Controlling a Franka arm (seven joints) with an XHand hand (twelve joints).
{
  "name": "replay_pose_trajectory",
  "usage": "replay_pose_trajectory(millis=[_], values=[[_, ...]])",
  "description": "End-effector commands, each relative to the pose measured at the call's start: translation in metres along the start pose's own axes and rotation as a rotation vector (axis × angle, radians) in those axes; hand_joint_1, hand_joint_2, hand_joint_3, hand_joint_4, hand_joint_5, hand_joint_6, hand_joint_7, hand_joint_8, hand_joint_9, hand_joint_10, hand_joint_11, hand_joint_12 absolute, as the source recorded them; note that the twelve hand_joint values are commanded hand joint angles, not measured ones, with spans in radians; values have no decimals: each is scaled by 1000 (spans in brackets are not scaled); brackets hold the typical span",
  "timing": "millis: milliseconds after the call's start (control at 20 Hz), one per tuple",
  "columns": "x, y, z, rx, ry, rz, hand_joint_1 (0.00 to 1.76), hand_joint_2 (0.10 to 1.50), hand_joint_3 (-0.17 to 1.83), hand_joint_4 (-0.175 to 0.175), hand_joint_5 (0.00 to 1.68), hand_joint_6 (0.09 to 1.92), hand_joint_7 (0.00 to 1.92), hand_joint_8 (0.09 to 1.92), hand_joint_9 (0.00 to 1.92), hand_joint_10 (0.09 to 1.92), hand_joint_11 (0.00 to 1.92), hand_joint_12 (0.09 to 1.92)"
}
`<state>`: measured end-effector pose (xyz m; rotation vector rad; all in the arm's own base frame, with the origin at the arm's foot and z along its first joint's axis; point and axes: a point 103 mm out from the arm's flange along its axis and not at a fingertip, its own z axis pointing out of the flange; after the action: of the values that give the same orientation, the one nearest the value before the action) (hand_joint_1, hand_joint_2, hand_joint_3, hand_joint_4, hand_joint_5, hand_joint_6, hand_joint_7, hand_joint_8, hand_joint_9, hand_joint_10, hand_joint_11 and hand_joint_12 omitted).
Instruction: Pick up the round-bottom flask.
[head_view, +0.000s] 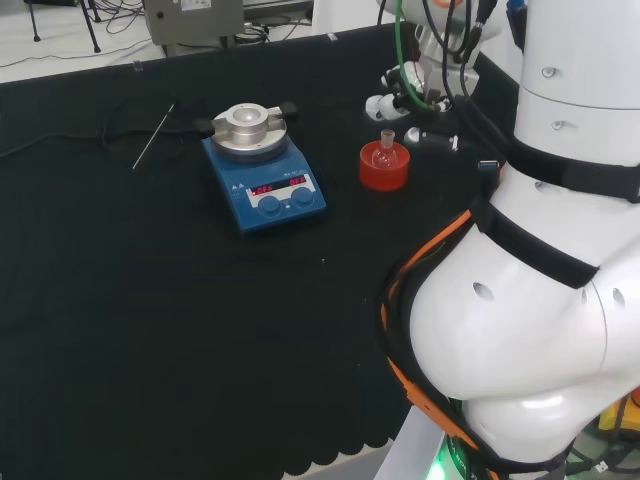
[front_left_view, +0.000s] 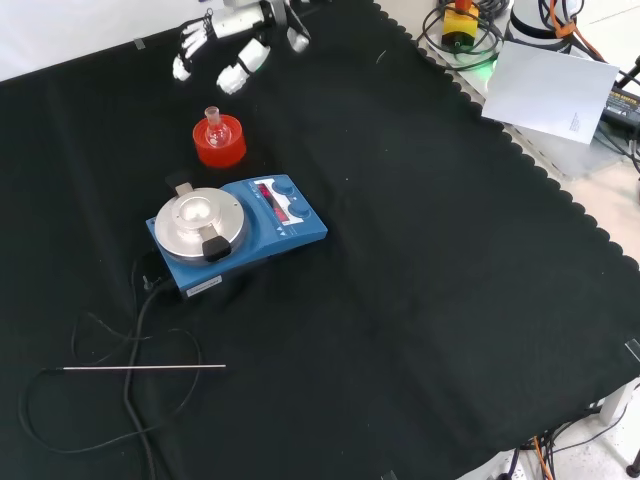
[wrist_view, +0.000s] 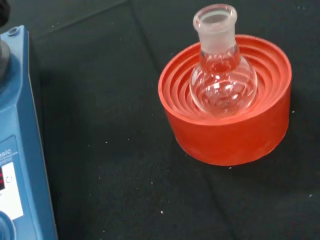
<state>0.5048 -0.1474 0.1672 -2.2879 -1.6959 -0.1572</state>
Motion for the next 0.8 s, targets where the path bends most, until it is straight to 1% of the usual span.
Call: replay_pose_trajectory(millis=[50, 200, 400, 800], values=[[-5, 4, 13, -36, 31, 8, 641, 1131, -164, -56, 484, 87, 213, 628, 328, 701, 0, 1316], [-14, 5, 23, -20, 39, 19, 652, 1131, -173, -56, 496, 87, 217, 631, 332, 701, 0, 1316], [-20, 7, 35, -3, 43, 22, 662, 1130, -175, -56, 504, 87, 219, 633, 335, 700, 0, 1317], [-27, 11, 56, 10, 50, 49, 669, 1126, -175, -54, 516, 87, 225, 636, 337, 699, 0, 1317]])
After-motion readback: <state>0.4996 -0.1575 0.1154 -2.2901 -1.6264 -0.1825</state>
